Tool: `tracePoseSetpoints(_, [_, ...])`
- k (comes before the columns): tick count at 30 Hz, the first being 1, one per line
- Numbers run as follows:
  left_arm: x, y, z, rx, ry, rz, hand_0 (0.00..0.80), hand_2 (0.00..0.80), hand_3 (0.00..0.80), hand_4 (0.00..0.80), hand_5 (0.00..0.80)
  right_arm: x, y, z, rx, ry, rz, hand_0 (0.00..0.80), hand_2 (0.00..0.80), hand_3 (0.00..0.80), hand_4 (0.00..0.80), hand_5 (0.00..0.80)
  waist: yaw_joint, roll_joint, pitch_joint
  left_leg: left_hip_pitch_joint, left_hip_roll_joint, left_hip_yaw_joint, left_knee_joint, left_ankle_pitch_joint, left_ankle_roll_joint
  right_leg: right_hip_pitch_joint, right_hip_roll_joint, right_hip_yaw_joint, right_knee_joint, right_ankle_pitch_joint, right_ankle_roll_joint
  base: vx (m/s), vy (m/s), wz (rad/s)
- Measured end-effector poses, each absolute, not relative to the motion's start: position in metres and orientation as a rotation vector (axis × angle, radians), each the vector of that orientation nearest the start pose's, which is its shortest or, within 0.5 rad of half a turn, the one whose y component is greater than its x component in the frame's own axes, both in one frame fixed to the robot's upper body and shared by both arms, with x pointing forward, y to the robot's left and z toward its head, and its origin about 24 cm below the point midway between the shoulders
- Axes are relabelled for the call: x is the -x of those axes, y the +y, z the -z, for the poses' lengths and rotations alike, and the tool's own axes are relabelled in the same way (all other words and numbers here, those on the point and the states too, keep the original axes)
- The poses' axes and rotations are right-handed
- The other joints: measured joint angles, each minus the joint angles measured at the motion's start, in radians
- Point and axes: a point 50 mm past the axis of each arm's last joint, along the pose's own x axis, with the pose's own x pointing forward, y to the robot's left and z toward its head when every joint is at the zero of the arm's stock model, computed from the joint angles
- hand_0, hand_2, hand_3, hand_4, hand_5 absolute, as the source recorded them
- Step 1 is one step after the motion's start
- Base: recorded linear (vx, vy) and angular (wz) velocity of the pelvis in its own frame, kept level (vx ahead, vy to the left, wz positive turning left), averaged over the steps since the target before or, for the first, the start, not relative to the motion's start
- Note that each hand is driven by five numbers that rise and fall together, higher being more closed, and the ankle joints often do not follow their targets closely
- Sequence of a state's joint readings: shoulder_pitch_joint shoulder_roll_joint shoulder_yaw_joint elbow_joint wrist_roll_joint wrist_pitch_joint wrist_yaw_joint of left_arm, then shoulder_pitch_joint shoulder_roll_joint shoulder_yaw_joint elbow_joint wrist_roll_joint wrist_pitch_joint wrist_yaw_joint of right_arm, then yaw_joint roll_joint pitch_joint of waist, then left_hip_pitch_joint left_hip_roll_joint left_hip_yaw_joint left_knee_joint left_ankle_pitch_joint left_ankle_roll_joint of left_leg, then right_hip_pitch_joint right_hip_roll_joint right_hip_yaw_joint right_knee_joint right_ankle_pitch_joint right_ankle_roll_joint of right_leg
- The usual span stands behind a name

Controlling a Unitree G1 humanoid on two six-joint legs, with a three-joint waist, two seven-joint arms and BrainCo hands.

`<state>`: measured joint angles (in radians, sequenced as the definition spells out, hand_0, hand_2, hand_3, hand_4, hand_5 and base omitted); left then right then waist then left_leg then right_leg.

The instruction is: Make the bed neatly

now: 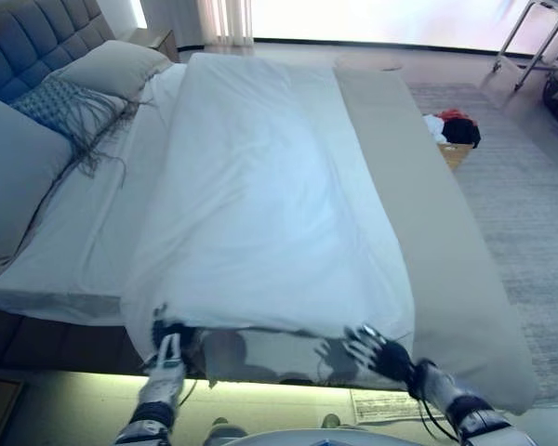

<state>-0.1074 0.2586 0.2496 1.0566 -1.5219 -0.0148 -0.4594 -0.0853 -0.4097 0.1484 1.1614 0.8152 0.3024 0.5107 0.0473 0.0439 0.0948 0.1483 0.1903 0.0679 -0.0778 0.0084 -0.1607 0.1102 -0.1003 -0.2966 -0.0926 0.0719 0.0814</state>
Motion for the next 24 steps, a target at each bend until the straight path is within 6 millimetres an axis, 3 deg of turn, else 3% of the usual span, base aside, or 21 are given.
tracePoseSetpoints(4, [-0.155,0.297,0.106,1.254,0.175,-0.593,0.8,0.8,0.8,0.8,0.8,-0.115,-0.257,0.138,-0.731,1.098,0.128,0.0,0.0,0.0,0.0,0.0,0.0,0.024,-0.015,-0.001,-0.01,-0.001,-0.008,0.002,0.004,-0.001,-0.012,0.0,-0.001,0.0,0.005,-0.075,0.195,0.0])
tracePoseSetpoints(12, [-0.137,0.323,0.101,1.186,0.286,-0.549,0.8,0.8,0.8,0.8,0.8,-0.104,-0.275,0.139,-0.819,1.023,0.363,0.0,0.0,0.0,0.0,0.0,0.005,0.052,-0.046,-0.004,-0.061,-0.019,-0.014,-0.007,0.024,-0.001,-0.056,-0.005,0.001,0.003,0.03,-0.105,0.206,0.01])
tracePoseSetpoints(16, [-0.131,0.338,0.095,1.179,0.291,-0.572,0.8,0.8,0.8,0.8,0.8,-0.114,-0.28,0.136,-0.822,0.974,0.406,0.0,0.0,0.0,0.0,0.0,0.026,0.048,-0.051,-0.016,-0.094,-0.019,-0.01,-0.011,0.046,-0.012,-0.086,-0.049,0.014,0.012,0.044,-0.189,0.137,0.02])
tracePoseSetpoints(19, [-0.128,0.344,0.095,1.157,0.316,-0.595,0.8,0.8,0.8,0.8,0.8,-0.129,-0.276,0.133,-0.857,0.917,0.395,0.0,0.0,0.0,0.0,0.0,0.027,0.042,-0.056,-0.031,-0.111,-0.073,-0.008,-0.01,0.061,-0.052,-0.109,-0.049,0.107,-0.03,0.068,-0.157,-0.009,0.26])
tracePoseSetpoints(20, [-0.132,0.345,0.093,1.154,0.313,-0.594,0.8,0.8,0.8,0.8,0.8,-0.131,-0.274,0.133,-0.868,0.907,0.388,0.0,0.0,0.0,0.0,0.0,0.023,0.039,-0.058,-0.043,-0.113,-0.099,-0.006,-0.009,0.063,-0.065,-0.105,-0.034,0.149,-0.074,0.069,-0.125,-0.049,0.55])
tracePoseSetpoints(22, [-0.14,0.343,0.093,1.158,0.329,-0.607,0.8,0.8,0.8,0.8,0.8,-0.129,-0.275,0.133,-0.879,0.901,0.389,0.0,0.0,0.0,0.0,0.0,0.014,0.024,-0.063,-0.071,-0.112,-0.166,0.016,-0.007,0.061,-0.051,-0.048,0.075,0.192,-0.174,0.038,-0.114,-0.062,0.84])
tracePoseSetpoints(23, [-0.145,0.341,0.092,1.158,0.342,-0.609,0.8,0.8,0.8,0.8,0.8,-0.131,-0.277,0.132,-0.875,0.894,0.391,0.0,0.0,0.0,0.0,0.0,0.014,0.021,-0.064,-0.077,-0.113,-0.189,0.026,-0.007,0.061,-0.036,-0.031,0.105,0.179,-0.184,0.028,-0.107,-0.077,0.73])
tracePoseSetpoints(24, [-0.146,0.341,0.093,1.149,0.362,-0.617,0.8,0.8,0.8,0.8,0.8,-0.135,-0.278,0.13,-0.871,0.881,0.385,0.0,0.0,0.0,0.0,0.0,0.017,0.016,-0.067,-0.085,-0.113,-0.193,0.036,-0.007,0.06,-0.026,-0.027,0.105,0.164,-0.182,0.025,-0.104,-0.075,0.46])
